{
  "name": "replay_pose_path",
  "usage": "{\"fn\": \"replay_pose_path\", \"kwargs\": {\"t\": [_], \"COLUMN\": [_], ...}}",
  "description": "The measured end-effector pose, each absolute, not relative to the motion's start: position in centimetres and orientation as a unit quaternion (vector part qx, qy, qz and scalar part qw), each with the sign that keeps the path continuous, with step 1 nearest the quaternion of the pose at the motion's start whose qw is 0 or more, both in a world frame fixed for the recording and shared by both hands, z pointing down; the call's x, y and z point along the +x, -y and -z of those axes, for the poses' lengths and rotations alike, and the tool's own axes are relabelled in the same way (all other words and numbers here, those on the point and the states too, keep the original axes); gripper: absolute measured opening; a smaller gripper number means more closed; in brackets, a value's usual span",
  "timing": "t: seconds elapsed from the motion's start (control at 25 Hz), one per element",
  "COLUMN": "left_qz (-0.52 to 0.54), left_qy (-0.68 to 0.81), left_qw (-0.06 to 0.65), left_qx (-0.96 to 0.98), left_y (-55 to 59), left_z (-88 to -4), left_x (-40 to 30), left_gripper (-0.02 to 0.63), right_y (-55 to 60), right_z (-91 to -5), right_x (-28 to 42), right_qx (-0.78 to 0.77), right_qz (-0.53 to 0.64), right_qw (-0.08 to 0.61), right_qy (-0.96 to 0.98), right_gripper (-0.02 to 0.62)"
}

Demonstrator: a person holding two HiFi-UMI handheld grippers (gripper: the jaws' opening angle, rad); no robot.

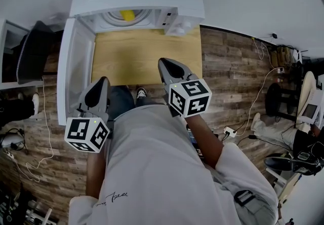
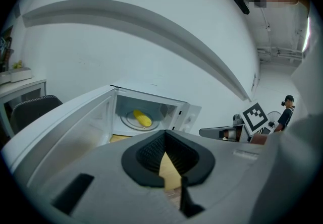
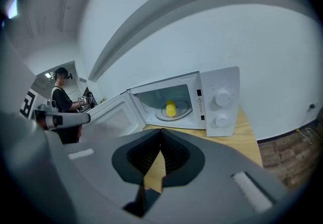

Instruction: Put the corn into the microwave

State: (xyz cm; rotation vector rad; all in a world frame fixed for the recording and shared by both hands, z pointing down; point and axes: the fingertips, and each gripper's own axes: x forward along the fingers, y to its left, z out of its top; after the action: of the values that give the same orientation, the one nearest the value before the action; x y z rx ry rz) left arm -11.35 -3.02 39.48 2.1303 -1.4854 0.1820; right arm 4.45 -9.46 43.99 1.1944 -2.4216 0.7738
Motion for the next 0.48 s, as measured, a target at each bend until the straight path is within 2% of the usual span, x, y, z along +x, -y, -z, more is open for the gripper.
{"fn": "replay_pose_path", "kwargs": {"t": [0.48], "left_qz": [-0.075], "left_qy": [0.557], "left_qw": [0.271], "left_qx": [0.781], "left_y": [2.3], "left_z": [-40.0], "left_x": [-12.0], "left_gripper": [-0.011], "right_y": [8.6], "right_z": [-42.1], "right_x": [5.7], "right_qx": [0.401], "right_qz": [-0.251], "right_qw": [0.157], "right_qy": [0.867], "right_gripper": [0.011]}}
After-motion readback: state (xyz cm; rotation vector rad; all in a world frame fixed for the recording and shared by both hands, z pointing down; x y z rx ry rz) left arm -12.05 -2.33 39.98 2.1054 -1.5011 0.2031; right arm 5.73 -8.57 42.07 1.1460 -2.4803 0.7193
